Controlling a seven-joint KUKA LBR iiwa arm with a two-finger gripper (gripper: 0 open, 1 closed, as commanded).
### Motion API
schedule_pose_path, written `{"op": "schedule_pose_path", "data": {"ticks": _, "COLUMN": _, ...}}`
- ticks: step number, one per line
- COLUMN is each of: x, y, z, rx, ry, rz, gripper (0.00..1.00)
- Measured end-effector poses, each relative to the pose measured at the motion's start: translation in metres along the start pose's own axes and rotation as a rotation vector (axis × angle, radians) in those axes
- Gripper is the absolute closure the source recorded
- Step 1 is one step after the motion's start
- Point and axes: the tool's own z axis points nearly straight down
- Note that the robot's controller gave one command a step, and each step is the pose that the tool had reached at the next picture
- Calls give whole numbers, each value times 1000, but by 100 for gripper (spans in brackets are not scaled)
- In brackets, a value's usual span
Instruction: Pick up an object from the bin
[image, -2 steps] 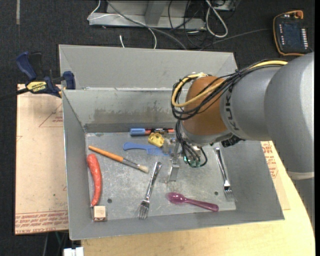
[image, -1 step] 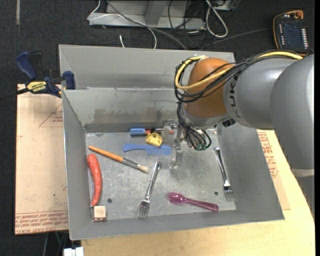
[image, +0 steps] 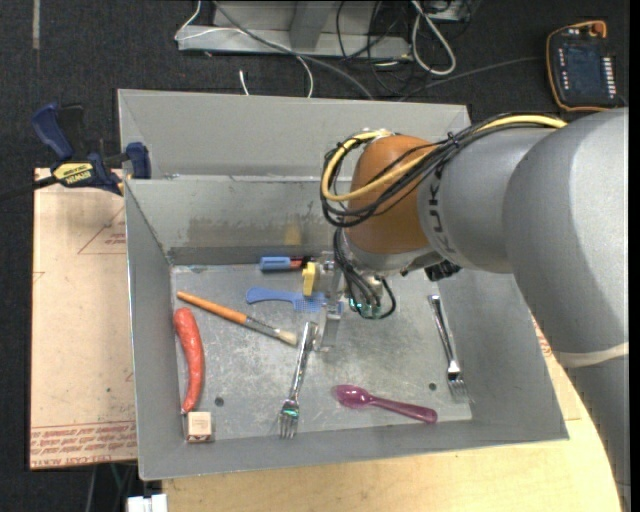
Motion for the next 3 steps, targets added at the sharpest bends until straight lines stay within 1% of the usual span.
{"op": "schedule_pose_path", "data": {"ticks": 1, "x": -1, "y": -1, "z": 0, "rx": 0, "ry": 0, "rz": 1, "gripper": 0}}
{"op": "schedule_pose_path", "data": {"ticks": 2, "x": -2, "y": -1, "z": -2, "rx": 0, "ry": -1, "rz": 1, "gripper": 100}}
{"op": "schedule_pose_path", "data": {"ticks": 3, "x": -2, "y": -1, "z": -3, "rx": -1, "ry": -2, "rz": 0, "gripper": 100}}
